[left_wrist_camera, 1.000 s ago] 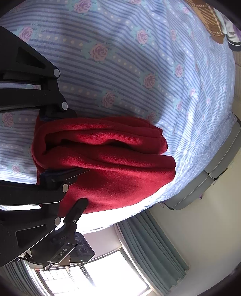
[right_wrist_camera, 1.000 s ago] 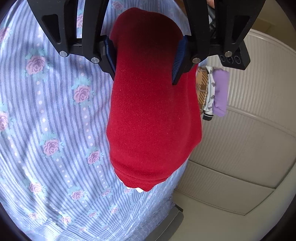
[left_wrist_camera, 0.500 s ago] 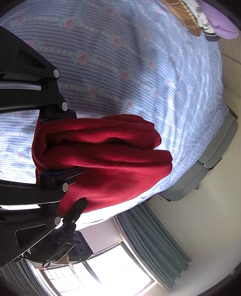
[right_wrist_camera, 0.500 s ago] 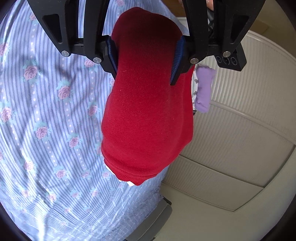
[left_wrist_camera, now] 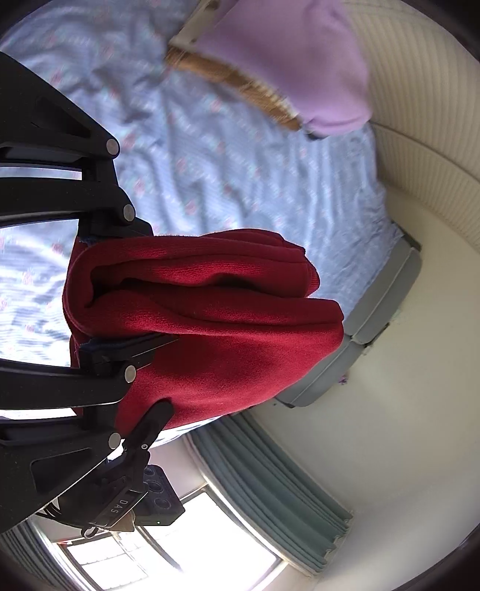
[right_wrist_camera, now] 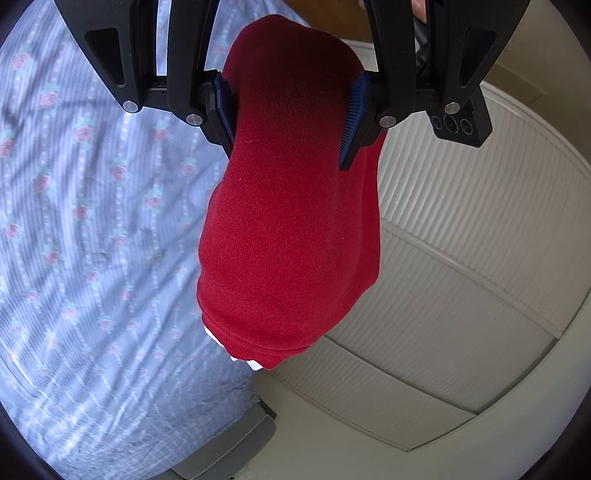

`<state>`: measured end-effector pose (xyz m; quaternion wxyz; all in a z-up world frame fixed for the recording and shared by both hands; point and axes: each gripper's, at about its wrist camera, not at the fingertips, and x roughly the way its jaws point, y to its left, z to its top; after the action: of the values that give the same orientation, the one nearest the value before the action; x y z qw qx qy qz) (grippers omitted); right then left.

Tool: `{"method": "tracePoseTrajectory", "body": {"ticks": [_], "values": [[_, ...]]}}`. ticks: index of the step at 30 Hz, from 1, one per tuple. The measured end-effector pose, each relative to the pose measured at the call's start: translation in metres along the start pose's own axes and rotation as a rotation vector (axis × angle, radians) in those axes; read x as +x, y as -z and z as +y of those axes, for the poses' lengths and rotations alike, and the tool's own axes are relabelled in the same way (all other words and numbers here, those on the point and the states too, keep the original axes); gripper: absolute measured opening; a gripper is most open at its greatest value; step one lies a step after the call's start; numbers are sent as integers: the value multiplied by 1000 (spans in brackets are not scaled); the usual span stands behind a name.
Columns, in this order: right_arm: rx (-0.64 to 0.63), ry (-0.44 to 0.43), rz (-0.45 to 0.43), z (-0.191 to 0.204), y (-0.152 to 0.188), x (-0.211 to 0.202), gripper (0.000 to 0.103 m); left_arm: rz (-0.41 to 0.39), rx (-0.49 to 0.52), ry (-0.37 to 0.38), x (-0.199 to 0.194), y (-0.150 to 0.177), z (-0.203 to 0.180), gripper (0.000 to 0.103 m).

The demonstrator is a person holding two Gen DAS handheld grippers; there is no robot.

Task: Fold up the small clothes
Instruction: 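Carry the bundle with both grippers onto the stack of folded clothes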

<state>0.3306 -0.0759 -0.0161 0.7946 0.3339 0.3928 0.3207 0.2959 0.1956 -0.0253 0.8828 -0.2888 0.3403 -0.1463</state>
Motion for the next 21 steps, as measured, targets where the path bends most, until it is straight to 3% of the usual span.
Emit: {"method": "tracePoseTrajectory", "body": {"ticks": [9,13,17,21], "values": [[-52,-127,37,124,-19,105,50,-140,31,-123,-104,-97,59,36],[-59,-159,59,168,-22,162,51,-175,17,-186,-132,-129,98,36],[-11,-162,103,179,-12,222,50,-167,-16,-229,-138,-145,146,36],[38,-128,142,164,1,261,50,-127,-48,-275,-118,-142,192,36]]}}
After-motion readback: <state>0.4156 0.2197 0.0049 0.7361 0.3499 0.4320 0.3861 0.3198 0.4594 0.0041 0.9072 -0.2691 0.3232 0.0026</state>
